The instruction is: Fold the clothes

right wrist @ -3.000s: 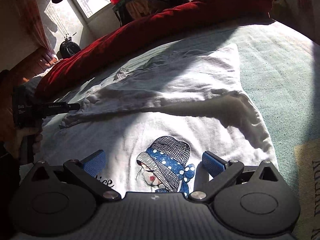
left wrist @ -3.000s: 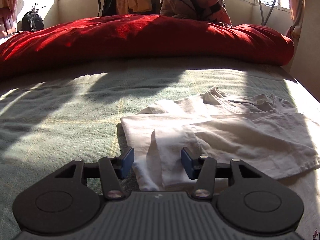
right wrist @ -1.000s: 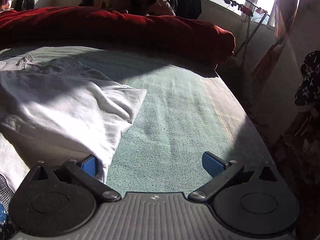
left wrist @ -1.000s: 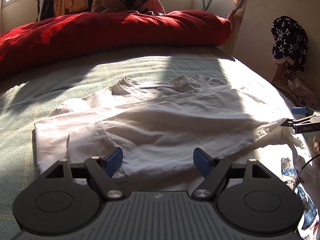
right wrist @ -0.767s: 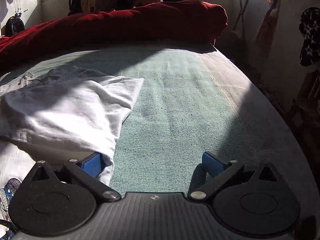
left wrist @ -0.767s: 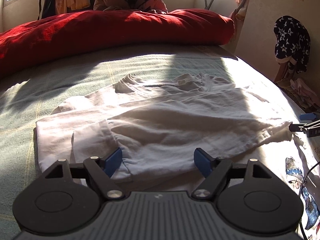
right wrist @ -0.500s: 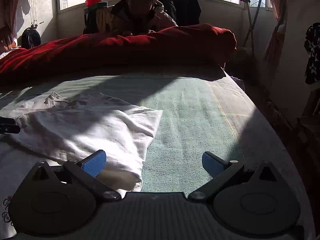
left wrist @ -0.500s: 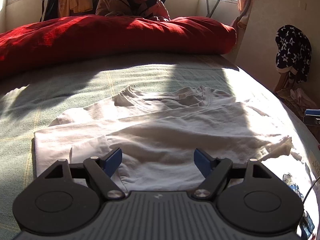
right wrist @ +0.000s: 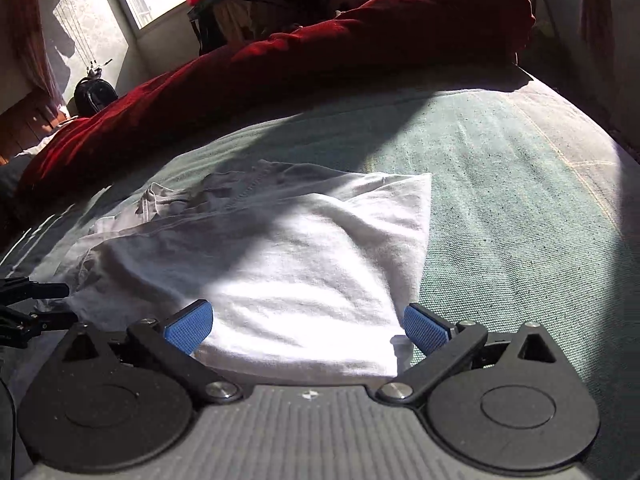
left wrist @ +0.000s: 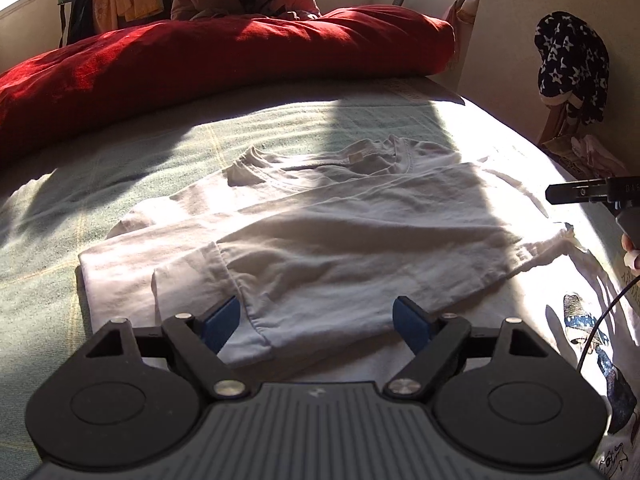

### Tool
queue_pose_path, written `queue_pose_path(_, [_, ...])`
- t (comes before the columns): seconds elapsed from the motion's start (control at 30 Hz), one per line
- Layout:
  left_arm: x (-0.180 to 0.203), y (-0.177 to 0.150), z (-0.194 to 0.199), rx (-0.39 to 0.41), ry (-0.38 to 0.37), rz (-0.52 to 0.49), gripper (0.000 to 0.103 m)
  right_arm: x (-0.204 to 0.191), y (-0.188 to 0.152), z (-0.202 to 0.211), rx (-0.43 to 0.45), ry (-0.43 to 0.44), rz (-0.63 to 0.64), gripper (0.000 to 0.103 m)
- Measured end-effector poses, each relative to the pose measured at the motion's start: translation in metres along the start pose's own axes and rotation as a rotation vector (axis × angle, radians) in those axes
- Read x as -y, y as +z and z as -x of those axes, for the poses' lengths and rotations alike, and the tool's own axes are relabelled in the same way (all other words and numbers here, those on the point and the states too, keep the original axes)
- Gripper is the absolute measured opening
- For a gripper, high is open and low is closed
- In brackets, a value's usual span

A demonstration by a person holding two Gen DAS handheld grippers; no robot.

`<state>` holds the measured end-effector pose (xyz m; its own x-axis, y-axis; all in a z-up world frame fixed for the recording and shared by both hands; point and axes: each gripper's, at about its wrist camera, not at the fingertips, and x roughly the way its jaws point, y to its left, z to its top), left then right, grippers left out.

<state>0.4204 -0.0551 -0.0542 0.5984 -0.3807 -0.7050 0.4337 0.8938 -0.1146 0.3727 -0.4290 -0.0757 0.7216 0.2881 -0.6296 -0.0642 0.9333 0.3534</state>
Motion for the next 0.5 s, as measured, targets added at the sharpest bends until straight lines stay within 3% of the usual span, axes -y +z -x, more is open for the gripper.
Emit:
queue_pose_path(0.13, [-0.004,0.016,-0.017,0.019,-0.110,0.089,0.084,-0.023,0.032,-0.021,0.005,0.098,0.004,0.103])
queue_pose_path(0.23, [-0.011,0.019,-0.037,-0.002,-0.115,0.123,0.084,-0.035,0.041,-0.063,-0.074,0.125,-0.017,0.103])
queue_pose_path(0.33, [-0.025,0.019,-0.056,-0.004,-0.063,0.137,0.084,-0.042,0.041,-0.104,-0.113,-0.007,0.063,0.103])
queue_pose_path(0.43, [-0.037,0.027,-0.052,0.014,-0.049,0.192,0.083,-0.041,0.045,-0.114,-0.083,-0.058,0.098,0.103])
queue_pose_path(0.5, [-0.040,0.031,-0.040,0.048,-0.051,0.170,0.083,-0.042,0.048,-0.108,-0.080,-0.055,0.092,0.103])
